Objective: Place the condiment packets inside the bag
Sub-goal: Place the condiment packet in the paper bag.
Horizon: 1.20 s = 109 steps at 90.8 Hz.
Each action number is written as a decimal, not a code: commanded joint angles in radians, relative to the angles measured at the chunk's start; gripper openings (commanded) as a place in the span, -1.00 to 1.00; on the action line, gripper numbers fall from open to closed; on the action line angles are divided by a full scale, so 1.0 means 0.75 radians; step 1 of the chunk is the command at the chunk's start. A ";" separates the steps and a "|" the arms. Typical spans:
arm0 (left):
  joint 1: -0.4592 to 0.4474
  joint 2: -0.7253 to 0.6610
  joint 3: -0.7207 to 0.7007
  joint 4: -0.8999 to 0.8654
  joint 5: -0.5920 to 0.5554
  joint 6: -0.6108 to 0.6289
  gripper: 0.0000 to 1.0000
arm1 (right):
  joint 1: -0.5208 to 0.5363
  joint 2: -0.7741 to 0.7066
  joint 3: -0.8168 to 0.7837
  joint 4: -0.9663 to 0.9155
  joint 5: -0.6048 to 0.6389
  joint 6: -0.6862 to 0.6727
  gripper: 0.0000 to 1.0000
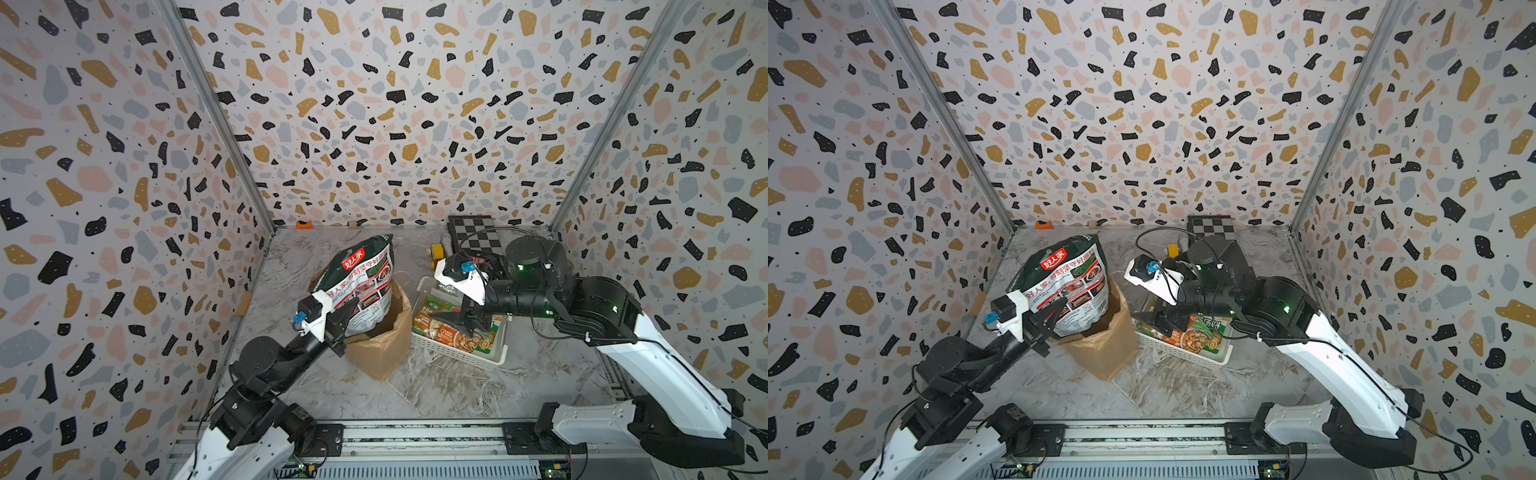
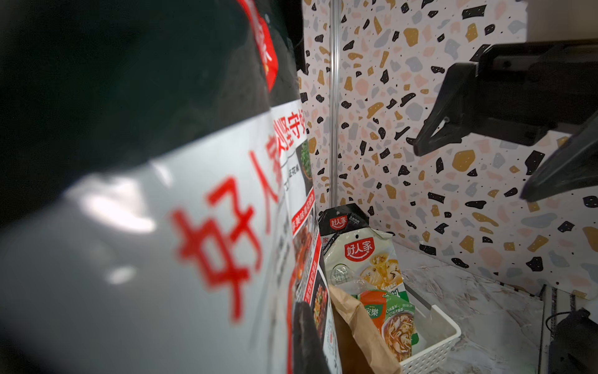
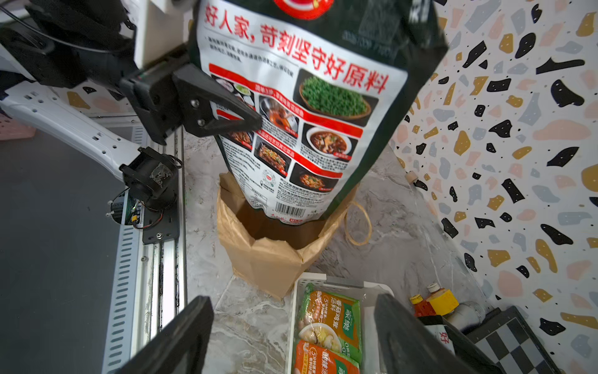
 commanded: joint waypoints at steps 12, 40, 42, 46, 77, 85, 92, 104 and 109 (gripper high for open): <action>0.000 0.033 -0.025 0.370 0.013 -0.152 -1.00 | -0.005 -0.086 -0.087 0.068 0.003 0.059 0.67; 0.000 0.176 -0.011 0.513 0.023 -0.314 -1.00 | -0.004 -0.111 -0.199 0.114 0.005 0.074 0.65; 0.000 0.181 -0.018 0.506 0.042 -0.331 -1.00 | -0.004 -0.115 -0.209 0.119 0.004 0.073 0.65; -0.002 0.186 -0.044 0.483 0.082 -0.363 -1.00 | -0.004 -0.132 -0.228 0.126 0.006 0.072 0.65; 0.000 -0.107 -0.305 0.247 0.058 -0.420 -1.00 | -0.005 -0.159 -0.323 0.161 0.031 0.044 0.66; -0.001 -0.124 -0.333 0.232 0.060 -0.432 -1.00 | -0.005 -0.152 -0.331 0.169 0.028 0.038 0.65; -0.001 -0.105 -0.361 0.278 0.075 -0.460 -1.00 | -0.005 -0.151 -0.338 0.175 0.029 0.036 0.66; -0.001 -0.063 -0.329 0.248 0.080 -0.459 -0.43 | -0.004 -0.162 -0.354 0.174 0.052 0.033 0.65; 0.000 -0.060 -0.302 0.218 0.074 -0.449 -0.19 | -0.004 -0.172 -0.361 0.173 0.071 0.031 0.65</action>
